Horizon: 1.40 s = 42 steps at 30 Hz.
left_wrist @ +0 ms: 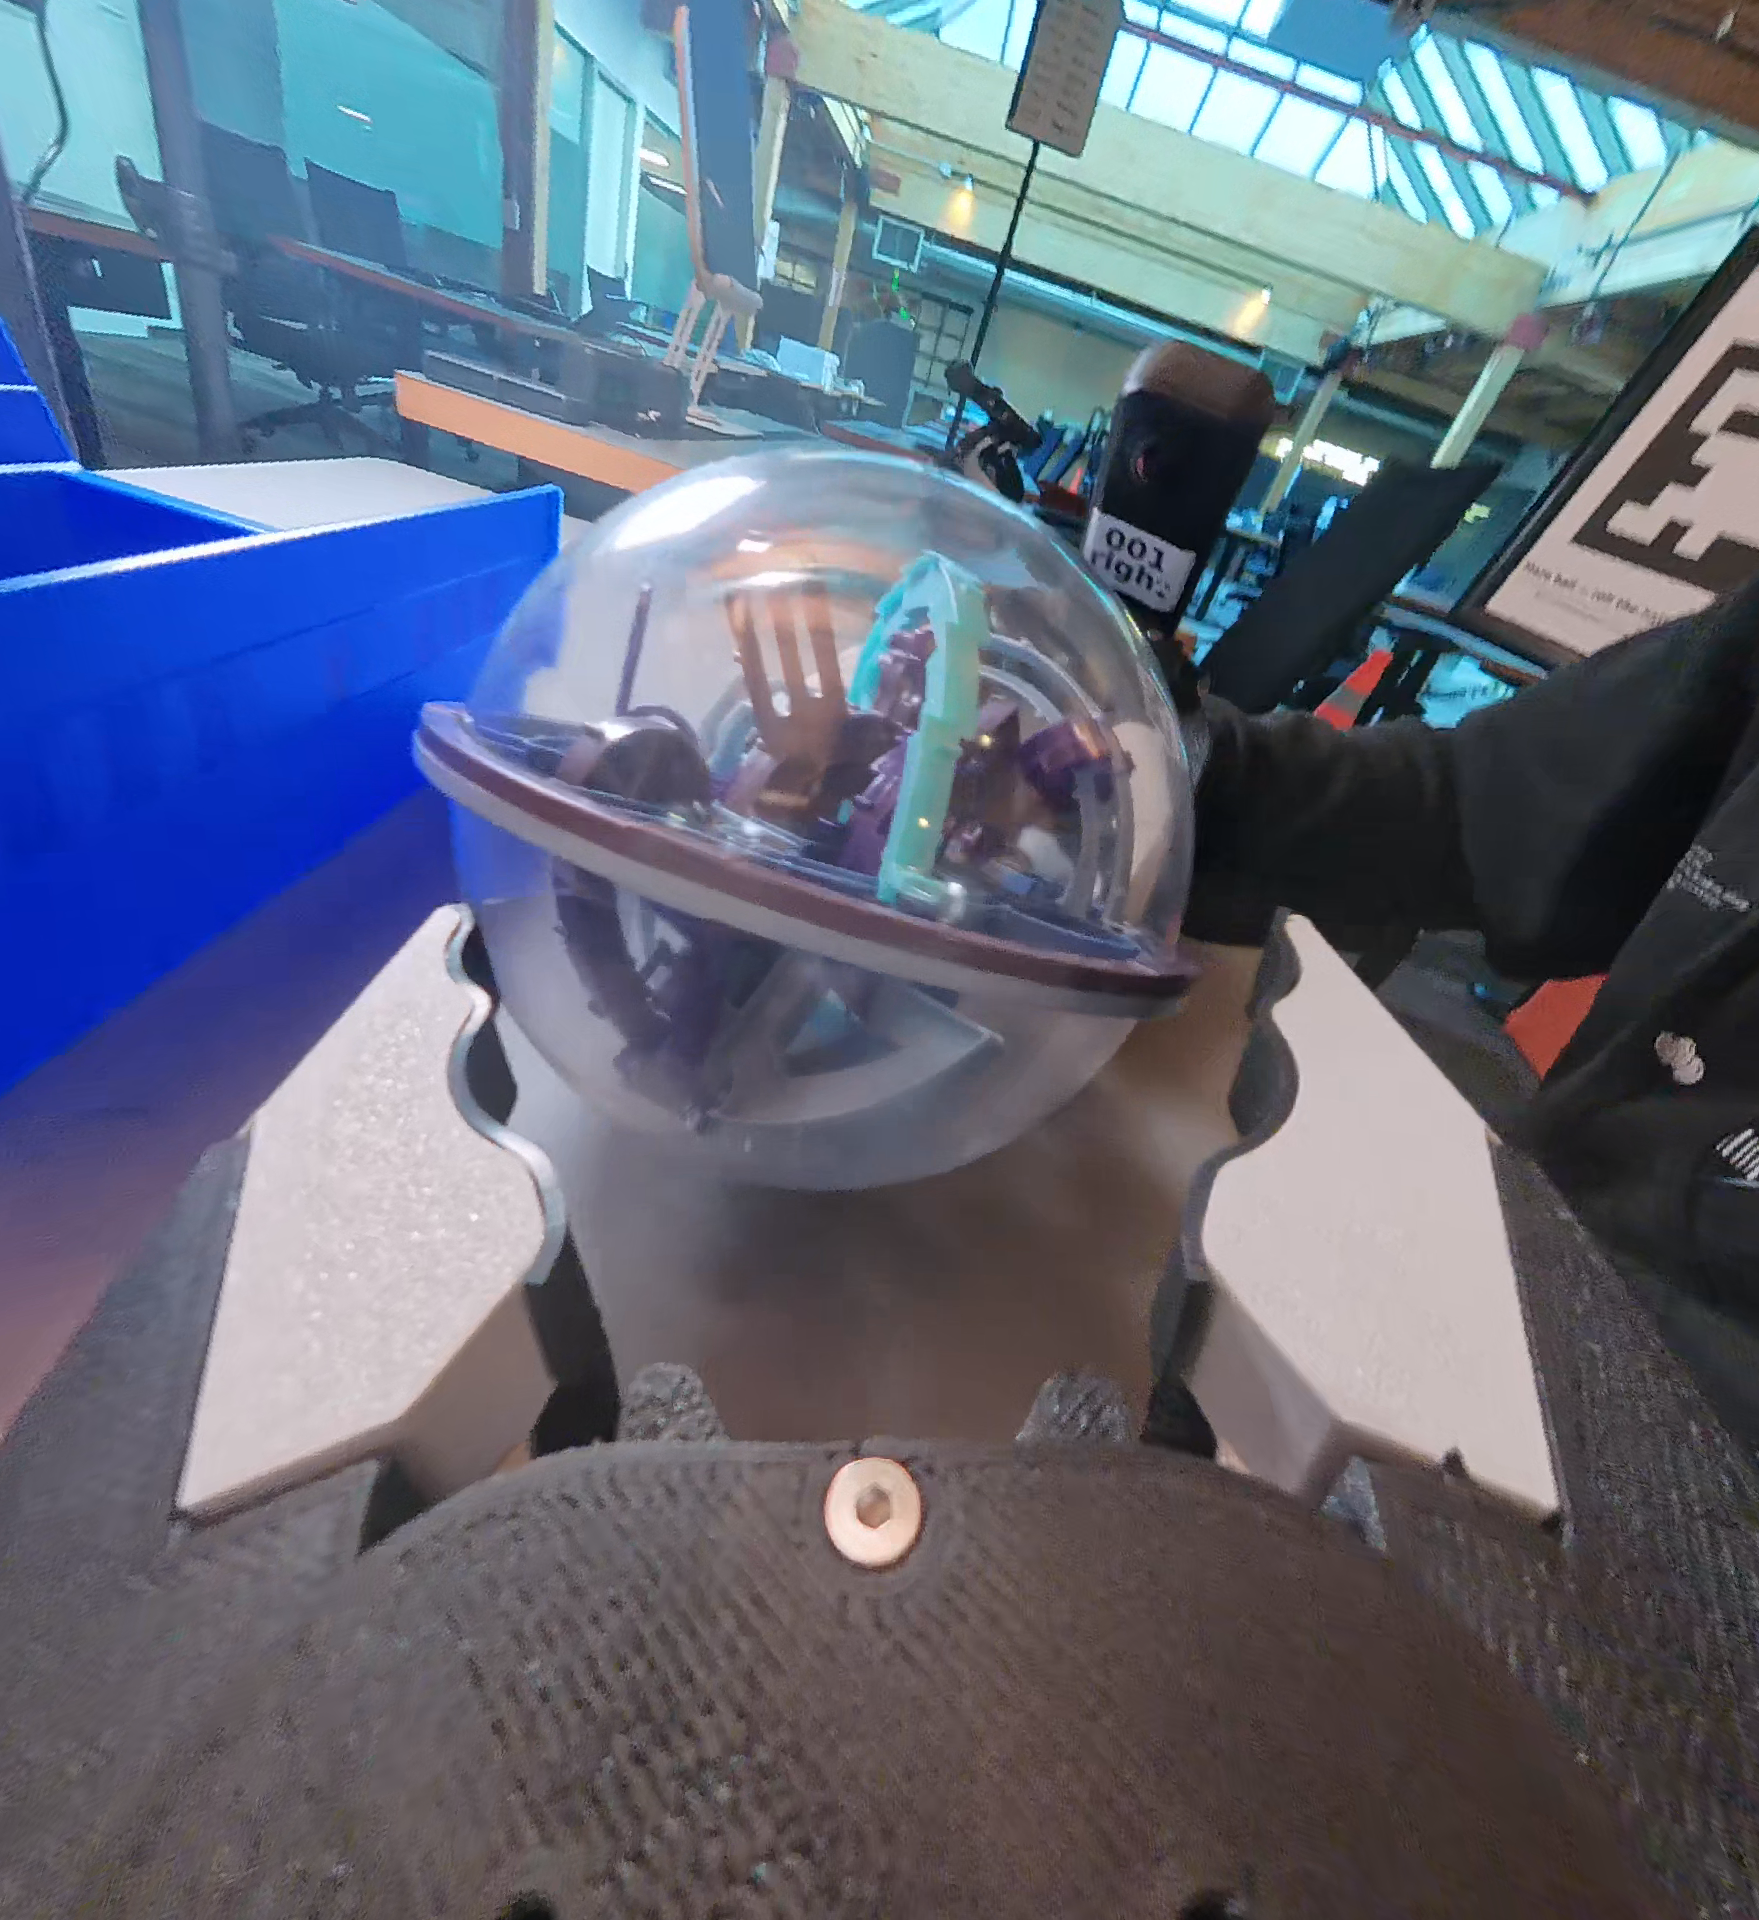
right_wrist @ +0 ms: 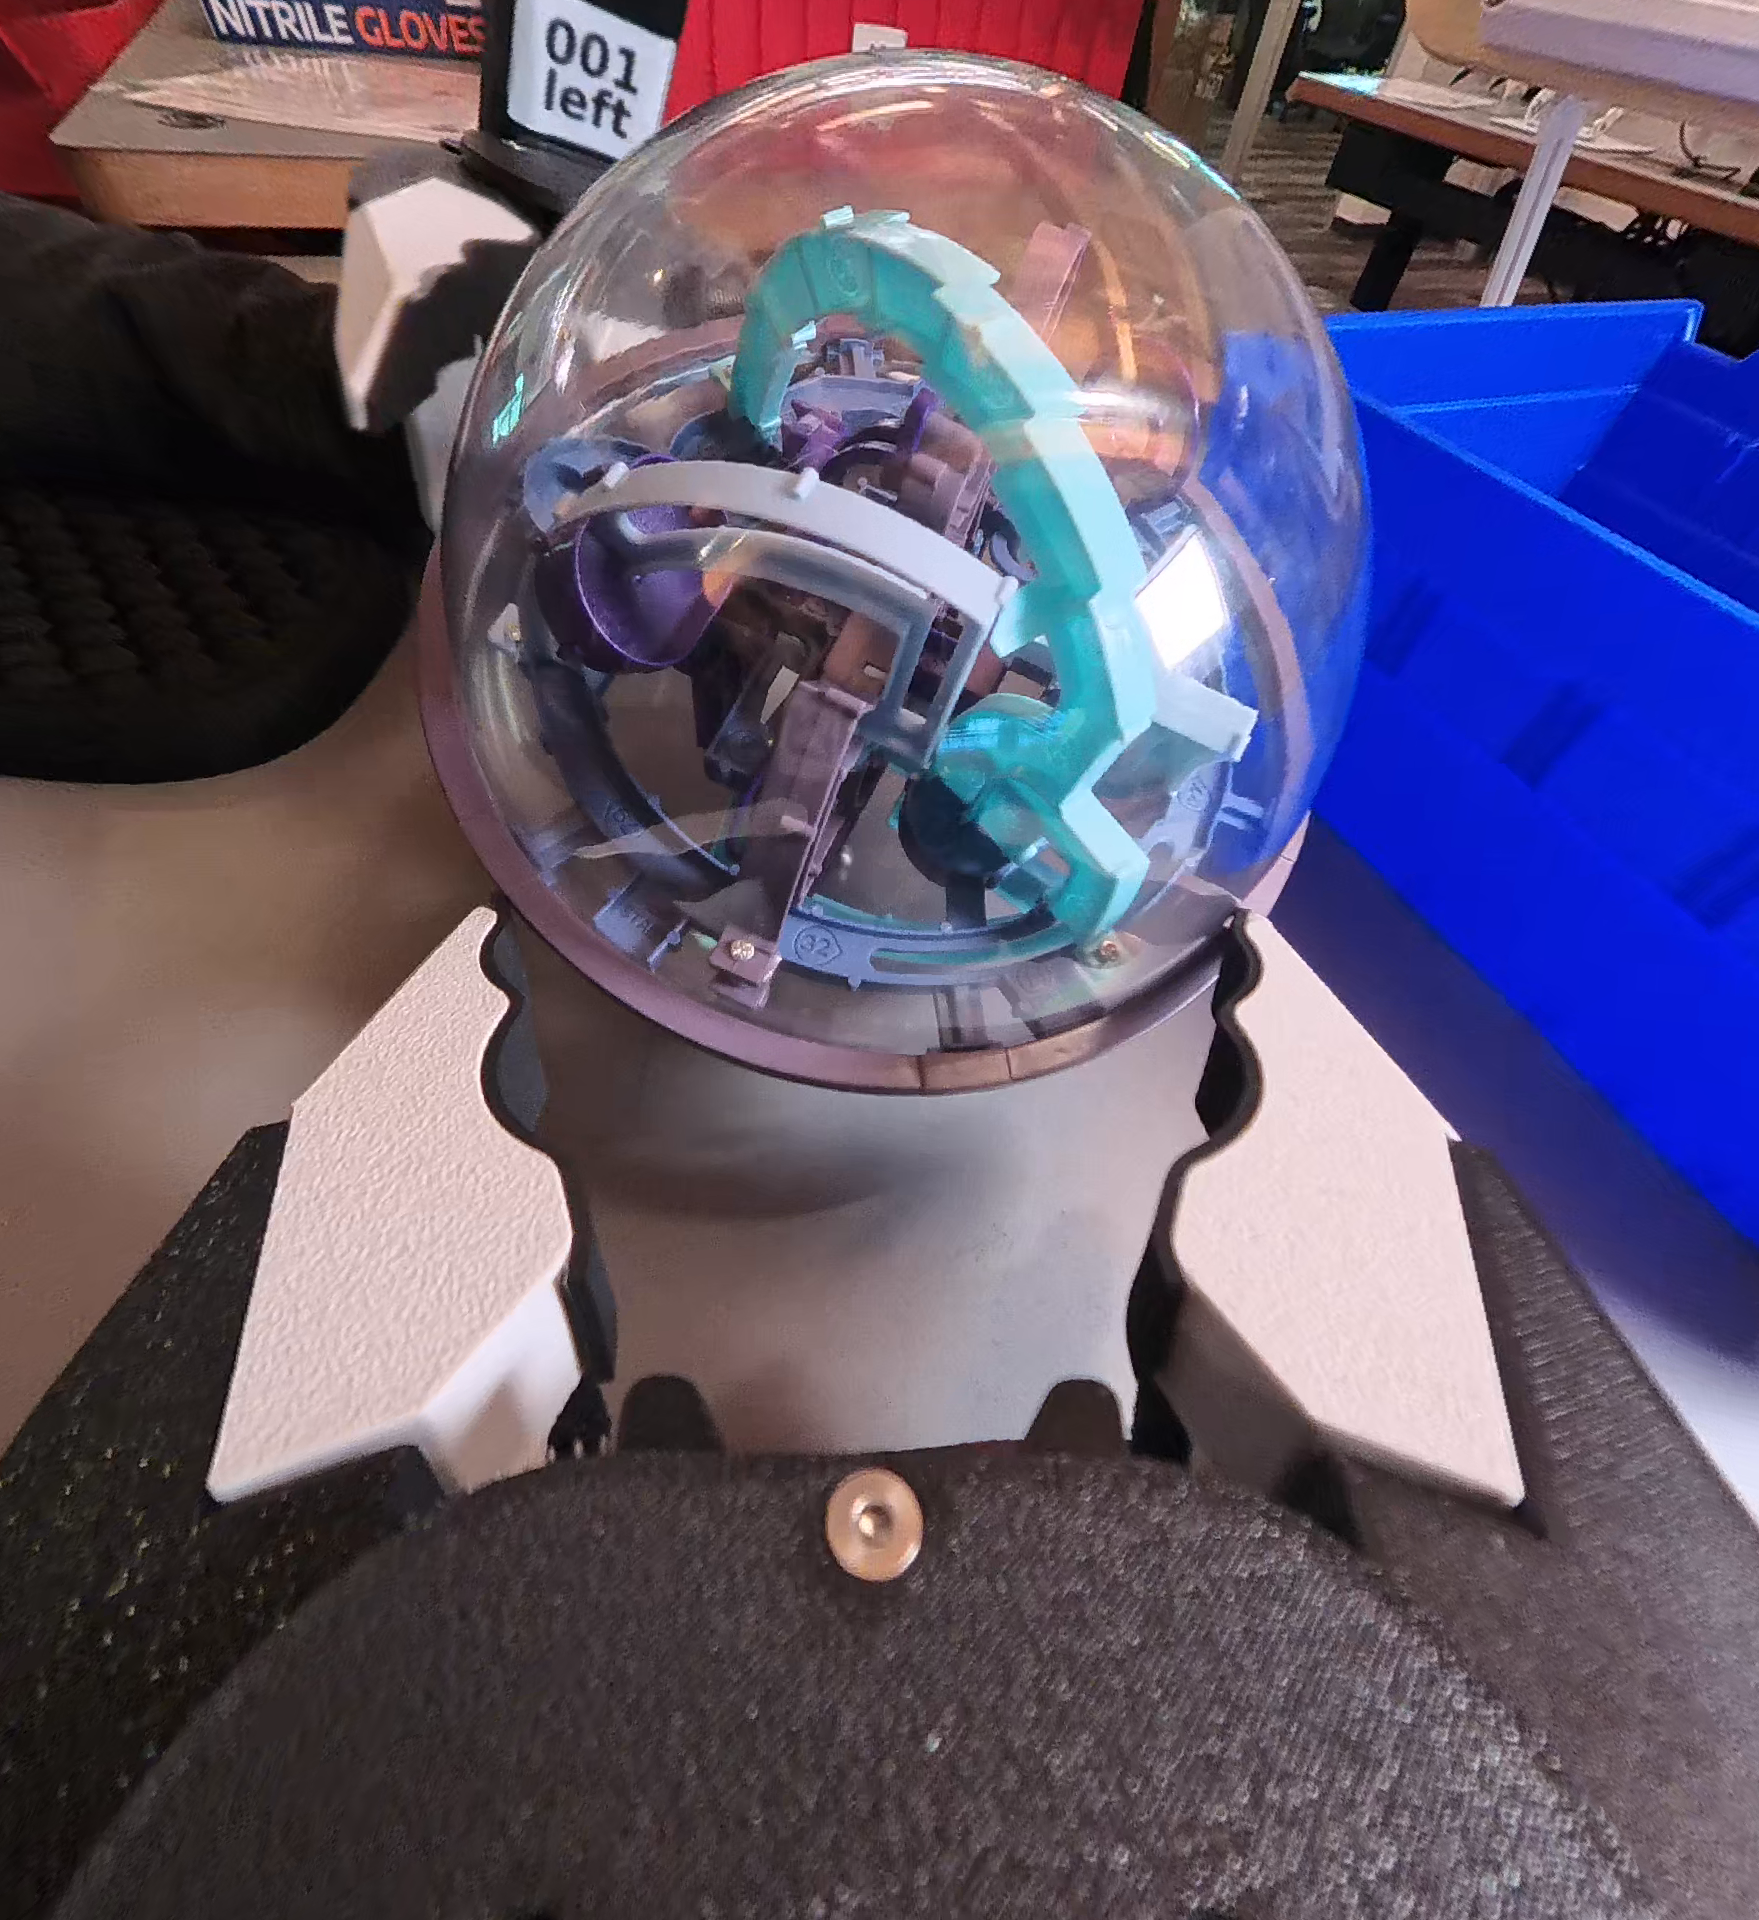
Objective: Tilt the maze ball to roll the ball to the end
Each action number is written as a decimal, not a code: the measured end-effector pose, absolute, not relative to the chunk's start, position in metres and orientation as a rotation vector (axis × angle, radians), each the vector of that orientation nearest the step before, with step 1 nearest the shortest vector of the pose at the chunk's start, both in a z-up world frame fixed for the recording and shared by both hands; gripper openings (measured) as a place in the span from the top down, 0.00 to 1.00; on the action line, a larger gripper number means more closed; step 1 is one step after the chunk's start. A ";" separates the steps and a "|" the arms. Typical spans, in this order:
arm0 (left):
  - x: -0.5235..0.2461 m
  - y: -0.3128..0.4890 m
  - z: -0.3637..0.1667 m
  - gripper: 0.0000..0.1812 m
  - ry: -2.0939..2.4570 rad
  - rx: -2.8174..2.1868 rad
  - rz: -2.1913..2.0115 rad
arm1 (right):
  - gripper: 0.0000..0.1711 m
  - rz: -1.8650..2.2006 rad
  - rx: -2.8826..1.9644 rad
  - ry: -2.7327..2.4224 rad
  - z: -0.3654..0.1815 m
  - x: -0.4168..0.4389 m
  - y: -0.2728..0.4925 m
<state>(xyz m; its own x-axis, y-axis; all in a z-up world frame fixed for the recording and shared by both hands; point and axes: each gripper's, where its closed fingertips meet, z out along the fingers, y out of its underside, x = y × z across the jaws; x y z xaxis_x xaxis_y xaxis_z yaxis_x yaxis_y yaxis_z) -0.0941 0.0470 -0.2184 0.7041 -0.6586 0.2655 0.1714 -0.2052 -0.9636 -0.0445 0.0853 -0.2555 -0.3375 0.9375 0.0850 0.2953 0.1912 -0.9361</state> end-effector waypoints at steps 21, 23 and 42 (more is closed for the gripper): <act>-0.084 0.052 -0.242 0.22 0.541 -1.747 -0.512 | 0.23 1.265 -1.231 -1.762 -0.253 -0.042 0.076; -0.084 0.052 -0.243 0.22 0.541 -1.751 -0.516 | 0.23 1.262 -1.227 -1.762 -0.252 -0.042 0.076; -0.085 0.048 -0.242 0.24 0.620 -1.714 -0.462 | 0.25 1.120 -1.156 -1.821 -0.259 -0.039 0.076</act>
